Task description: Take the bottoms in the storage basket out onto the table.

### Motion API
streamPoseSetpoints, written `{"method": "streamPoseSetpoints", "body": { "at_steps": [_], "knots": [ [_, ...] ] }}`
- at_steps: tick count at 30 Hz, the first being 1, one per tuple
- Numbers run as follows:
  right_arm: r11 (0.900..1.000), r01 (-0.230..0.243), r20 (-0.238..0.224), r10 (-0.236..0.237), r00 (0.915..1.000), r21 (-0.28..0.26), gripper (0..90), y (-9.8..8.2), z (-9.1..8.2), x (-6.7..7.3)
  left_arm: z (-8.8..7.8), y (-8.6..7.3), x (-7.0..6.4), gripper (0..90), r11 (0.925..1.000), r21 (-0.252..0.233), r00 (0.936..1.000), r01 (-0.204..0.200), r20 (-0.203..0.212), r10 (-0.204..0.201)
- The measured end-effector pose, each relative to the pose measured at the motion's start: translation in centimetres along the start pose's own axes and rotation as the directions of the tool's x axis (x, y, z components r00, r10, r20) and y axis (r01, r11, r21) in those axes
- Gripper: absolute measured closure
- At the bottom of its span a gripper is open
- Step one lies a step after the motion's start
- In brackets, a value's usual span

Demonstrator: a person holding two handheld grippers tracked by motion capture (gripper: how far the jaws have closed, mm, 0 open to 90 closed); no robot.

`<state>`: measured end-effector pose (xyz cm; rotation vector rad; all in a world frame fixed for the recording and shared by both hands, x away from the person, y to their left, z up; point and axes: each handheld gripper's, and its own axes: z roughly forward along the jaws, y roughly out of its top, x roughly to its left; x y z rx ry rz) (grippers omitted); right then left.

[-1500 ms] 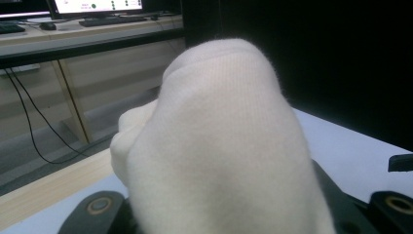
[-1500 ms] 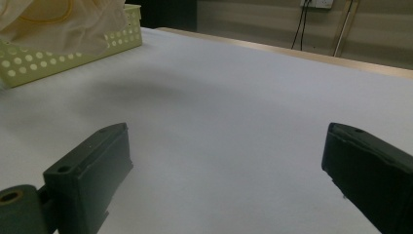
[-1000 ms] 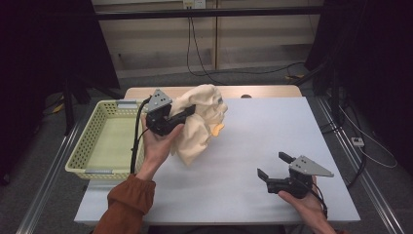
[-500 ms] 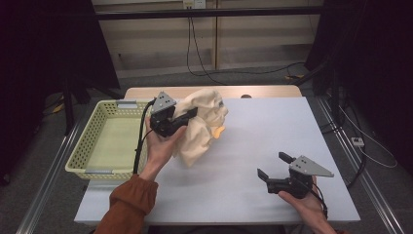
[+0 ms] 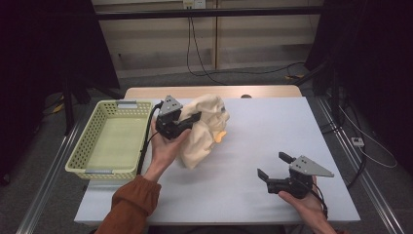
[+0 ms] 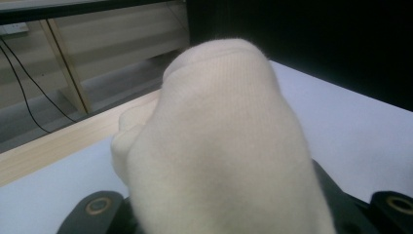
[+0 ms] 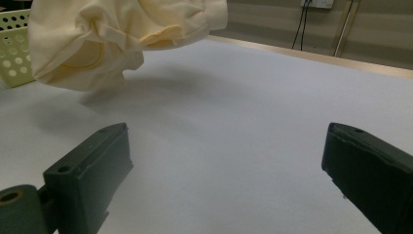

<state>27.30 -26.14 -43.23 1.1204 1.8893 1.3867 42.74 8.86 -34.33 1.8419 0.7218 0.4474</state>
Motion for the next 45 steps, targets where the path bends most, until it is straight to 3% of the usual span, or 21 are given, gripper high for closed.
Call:
{"method": "streamPoseSetpoints", "body": {
  "at_steps": [21,25,30,36,41,45],
  "knots": [
    [1.0,0.003,-0.005,-0.003,1.0,-0.001,3.8,0.0,0.0,0.0,2.4,-1.9,0.3,71.7,0.9946,0.104,1.0,-0.003,-0.004,0.003],
    [1.0,0.003,-0.005,-0.003,1.0,-0.001,3.8,0.0,0.0,0.1,2.8,-2.2,0.3,71.3,0.9903,0.139,0.9999,-0.005,-0.01,0.006],
    [1.0,0.002,-0.005,-0.002,1.0,-0.001,3.8,0.0,0.0,0.0,3.6,-2.6,-0.2,71.0,0.9822,0.181,0.9984,-0.051,-0.014,0.055],
    [1.0,0.003,-0.006,-0.003,1.0,-0.002,3.8,0.0,0.0,0.0,4.3,-3.1,-0.5,69.7,0.9762,0.209,0.9978,-0.057,-0.021,0.062],
    [1.0,0.003,-0.007,-0.003,1.0,-0.002,3.8,0.0,0.0,0.0,4.5,-3.3,-0.3,67.7,0.9758,0.214,0.9988,-0.042,-0.017,0.047],
    [1.0,0.003,-0.006,-0.003,1.0,-0.002,3.8,0.0,0.0,0.0,4.8,-3.5,-0.5,67.7,0.9705,0.234,0.9977,-0.056,-0.023,0.064]
  ]
}}
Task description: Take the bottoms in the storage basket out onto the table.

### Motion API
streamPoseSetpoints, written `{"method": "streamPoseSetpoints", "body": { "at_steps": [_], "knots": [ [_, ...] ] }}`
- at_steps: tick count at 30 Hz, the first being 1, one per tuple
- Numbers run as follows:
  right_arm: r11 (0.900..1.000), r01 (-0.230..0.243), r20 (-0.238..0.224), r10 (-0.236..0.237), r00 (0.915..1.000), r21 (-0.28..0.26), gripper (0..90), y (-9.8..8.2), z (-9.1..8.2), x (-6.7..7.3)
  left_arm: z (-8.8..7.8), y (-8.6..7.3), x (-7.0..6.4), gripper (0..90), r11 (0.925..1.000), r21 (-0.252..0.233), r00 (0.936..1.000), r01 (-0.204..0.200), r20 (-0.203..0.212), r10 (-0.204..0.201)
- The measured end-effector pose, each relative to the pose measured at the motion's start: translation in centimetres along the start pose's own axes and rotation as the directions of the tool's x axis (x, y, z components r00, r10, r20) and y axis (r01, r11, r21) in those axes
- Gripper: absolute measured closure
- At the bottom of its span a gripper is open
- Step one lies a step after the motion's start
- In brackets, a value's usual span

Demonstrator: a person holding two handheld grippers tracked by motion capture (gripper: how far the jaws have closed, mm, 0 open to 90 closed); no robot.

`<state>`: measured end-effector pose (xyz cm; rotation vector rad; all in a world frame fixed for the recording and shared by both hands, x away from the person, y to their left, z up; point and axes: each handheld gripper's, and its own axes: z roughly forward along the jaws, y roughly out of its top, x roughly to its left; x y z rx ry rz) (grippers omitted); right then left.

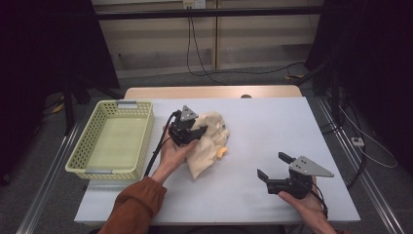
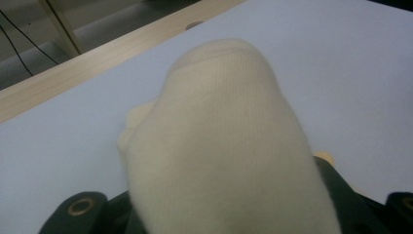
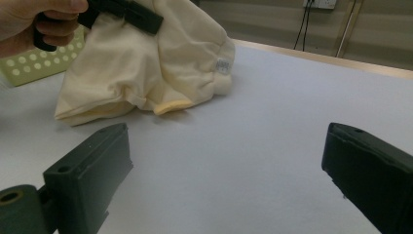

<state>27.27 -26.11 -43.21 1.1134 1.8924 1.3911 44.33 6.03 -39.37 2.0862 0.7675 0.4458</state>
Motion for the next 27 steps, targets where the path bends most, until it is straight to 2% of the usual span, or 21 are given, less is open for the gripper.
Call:
{"method": "streamPoseSetpoints", "body": {
  "at_steps": [8,13,16,18,20,21,22,23,25,27],
  "knots": [
    [1.0,0.0,-0.001,0.0,1.0,0.001,3.8,0.0,0.0,0.0,0.9,-0.7,-0.2,66.7,0.9984,0.044,0.9994,-0.034,-0.004,0.034],
    [1.0,0.002,-0.002,-0.002,1.0,0.001,3.8,0.0,0.0,0.0,1.6,-1.3,-0.2,66.7,0.9972,0.064,0.9991,-0.04,-0.008,0.04],
    [1.0,0.003,-0.001,-0.003,1.0,0.001,3.8,0.0,0.0,0.0,2.0,-1.5,-0.5,66.0,0.9951,0.082,0.9985,-0.055,0.0,0.055],
    [1.0,0.003,0.0,-0.003,1.0,0.002,3.8,0.0,0.0,0.0,2.3,-1.7,-0.6,65.0,0.9943,0.098,0.9989,-0.041,0.025,0.039],
    [1.0,0.003,0.001,-0.003,1.0,0.002,3.8,0.0,0.0,0.0,2.5,-1.9,-0.8,64.8,0.9944,0.097,0.999,-0.044,0.013,0.043],
    [1.0,0.003,0.0,-0.003,1.0,0.002,3.8,0.0,0.0,0.0,2.6,-1.9,-1.0,64.7,0.994,0.098,0.9987,-0.047,-0.012,0.049],
    [1.0,0.003,0.0,-0.003,1.0,0.002,3.8,0.0,0.0,0.0,2.8,-2.0,-1.1,64.7,0.9938,0.098,0.9985,-0.052,-0.01,0.054],
    [1.0,0.003,0.0,-0.003,1.0,0.001,3.8,0.0,0.0,0.0,2.8,-2.1,-1.1,64.5,0.9935,0.102,0.9987,-0.05,0.018,0.049],
    [1.0,0.001,-0.001,-0.001,1.0,0.001,3.8,0.0,0.0,0.0,3.3,-2.3,-1.1,63.6,0.993,0.101,0.9981,-0.06,0.02,0.059],
    [1.0,0.002,-0.002,-0.002,1.0,0.0,3.7,0.0,0.0,0.0,3.6,-2.5,-1.0,61.3,0.9934,0.103,0.9981,-0.05,0.041,0.046]
  ]
}}
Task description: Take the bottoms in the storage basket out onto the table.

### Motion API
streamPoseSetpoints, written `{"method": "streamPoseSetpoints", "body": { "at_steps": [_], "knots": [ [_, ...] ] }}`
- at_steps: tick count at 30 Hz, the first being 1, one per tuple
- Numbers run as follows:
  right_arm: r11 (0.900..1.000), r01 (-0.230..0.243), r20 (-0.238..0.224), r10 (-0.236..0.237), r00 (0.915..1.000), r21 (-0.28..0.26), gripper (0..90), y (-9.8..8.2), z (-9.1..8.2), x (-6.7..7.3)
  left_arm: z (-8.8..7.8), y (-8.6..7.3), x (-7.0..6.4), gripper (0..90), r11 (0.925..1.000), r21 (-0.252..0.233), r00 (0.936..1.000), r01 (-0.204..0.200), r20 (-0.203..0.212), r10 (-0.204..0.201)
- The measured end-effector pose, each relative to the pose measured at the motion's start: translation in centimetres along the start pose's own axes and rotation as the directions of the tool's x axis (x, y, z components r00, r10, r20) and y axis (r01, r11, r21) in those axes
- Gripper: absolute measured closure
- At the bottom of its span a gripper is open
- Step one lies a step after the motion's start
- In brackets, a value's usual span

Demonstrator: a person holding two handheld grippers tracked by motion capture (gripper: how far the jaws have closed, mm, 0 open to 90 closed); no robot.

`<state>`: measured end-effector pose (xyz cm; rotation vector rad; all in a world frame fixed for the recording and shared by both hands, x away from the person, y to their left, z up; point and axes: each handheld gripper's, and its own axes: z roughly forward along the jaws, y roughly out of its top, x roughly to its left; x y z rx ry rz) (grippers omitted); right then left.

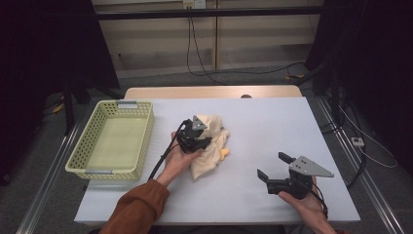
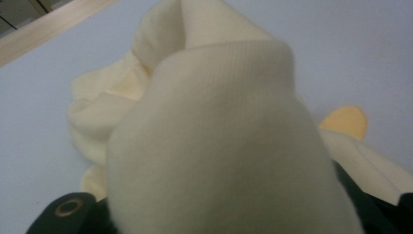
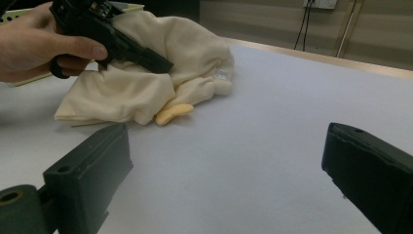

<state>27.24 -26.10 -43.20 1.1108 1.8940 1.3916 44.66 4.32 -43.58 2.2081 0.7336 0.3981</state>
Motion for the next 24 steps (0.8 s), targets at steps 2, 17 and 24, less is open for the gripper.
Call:
{"method": "streamPoseSetpoints", "body": {
  "at_steps": [2,17,24],
  "knots": [
    [1.0,0.002,0.0,-0.002,1.0,0.002,3.8,0.0,0.0,0.0,0.1,-0.1,0.1,60.0,1.0,0.005,1.0,0.005,0.006,-0.005],
    [1.0,-0.001,-0.003,0.001,1.0,0.0,3.8,0.0,0.0,0.0,0.2,0.0,0.2,40.0,0.9998,-0.002,0.9984,0.018,-0.054,-0.018],
    [1.0,-0.003,-0.003,0.003,1.0,0.001,3.8,0.0,0.0,0.0,-0.2,0.0,1.3,13.4,0.9943,-0.022,0.9943,0.105,-0.02,-0.105]
  ]
}}
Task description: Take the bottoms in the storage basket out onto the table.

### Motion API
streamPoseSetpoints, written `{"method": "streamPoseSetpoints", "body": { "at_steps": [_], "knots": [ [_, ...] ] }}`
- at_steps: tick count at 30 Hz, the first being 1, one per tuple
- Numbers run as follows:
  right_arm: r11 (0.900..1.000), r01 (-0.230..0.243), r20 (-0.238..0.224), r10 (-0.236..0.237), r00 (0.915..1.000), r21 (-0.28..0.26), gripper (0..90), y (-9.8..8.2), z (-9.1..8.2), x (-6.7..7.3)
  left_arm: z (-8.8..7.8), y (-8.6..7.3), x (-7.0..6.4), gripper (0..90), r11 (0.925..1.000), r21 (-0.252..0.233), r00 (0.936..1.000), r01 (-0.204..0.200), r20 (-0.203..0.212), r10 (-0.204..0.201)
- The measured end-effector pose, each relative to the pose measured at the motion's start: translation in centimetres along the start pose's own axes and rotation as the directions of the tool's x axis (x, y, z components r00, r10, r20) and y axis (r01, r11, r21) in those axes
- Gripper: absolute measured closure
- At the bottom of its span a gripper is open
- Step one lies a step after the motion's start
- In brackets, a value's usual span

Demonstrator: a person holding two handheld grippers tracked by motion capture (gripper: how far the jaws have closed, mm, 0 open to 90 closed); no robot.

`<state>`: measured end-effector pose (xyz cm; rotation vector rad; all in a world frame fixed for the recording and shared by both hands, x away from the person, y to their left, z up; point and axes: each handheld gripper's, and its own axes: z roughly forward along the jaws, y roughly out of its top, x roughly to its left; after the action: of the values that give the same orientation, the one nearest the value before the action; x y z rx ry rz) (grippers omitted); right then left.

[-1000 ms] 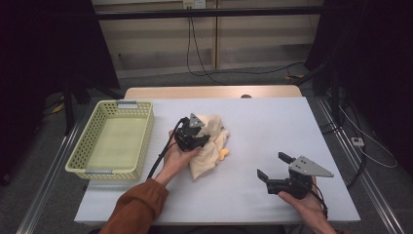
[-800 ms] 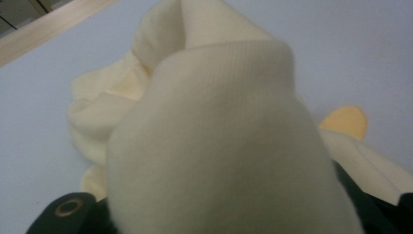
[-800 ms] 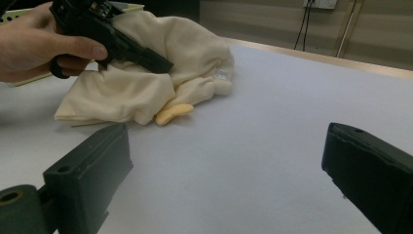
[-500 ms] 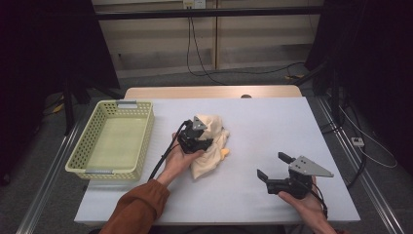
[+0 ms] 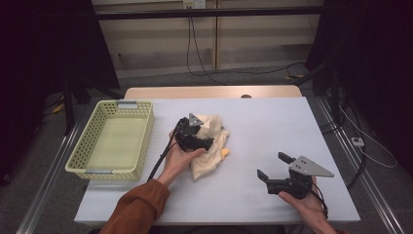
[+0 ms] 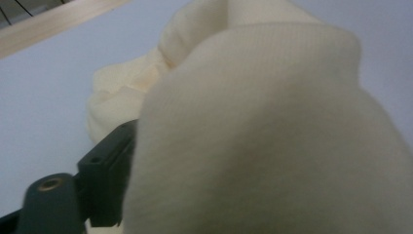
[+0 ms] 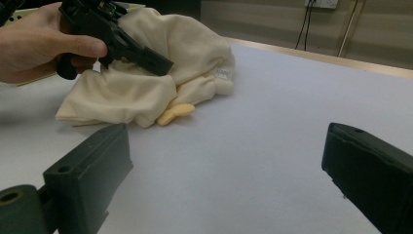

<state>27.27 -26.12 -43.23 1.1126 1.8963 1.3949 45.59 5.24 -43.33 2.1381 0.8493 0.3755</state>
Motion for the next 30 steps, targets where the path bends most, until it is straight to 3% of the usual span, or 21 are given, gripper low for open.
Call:
{"method": "streamPoseSetpoints", "body": {
  "at_steps": [3,15,20,22,30],
  "knots": [
    [1.0,0.0,-0.001,0.0,1.0,-0.001,3.8,0.0,0.1,0.0,-0.2,0.1,0.3,8.6,0.9997,-0.011,0.9994,0.022,0.026,-0.022],
    [1.0,-0.011,-0.014,0.011,0.9998,-0.002,3.8,0.1,0.3,-0.3,-1.8,0.7,0.0,5.2,0.9976,-0.069,0.9996,-0.002,0.026,0.004],
    [1.0,-0.026,-0.012,0.026,0.9996,-0.01,3.8,0.0,0.1,-0.5,-3.0,1.3,-0.2,6.2,0.9862,-0.157,0.997,0.053,0.064,-0.043],
    [1.0,-0.026,-0.007,0.025,0.9996,-0.009,3.8,-0.1,0.0,-0.6,-3.2,1.5,-0.3,6.6,0.9837,-0.175,0.9981,0.041,0.053,-0.032],
    [1.0,-0.017,-0.01,0.017,0.9998,-0.005,3.8,0.0,0.2,-0.5,-4.3,1.8,-0.2,6.4,0.9738,-0.226,0.9961,0.029,0.088,-0.009]
  ]
}}
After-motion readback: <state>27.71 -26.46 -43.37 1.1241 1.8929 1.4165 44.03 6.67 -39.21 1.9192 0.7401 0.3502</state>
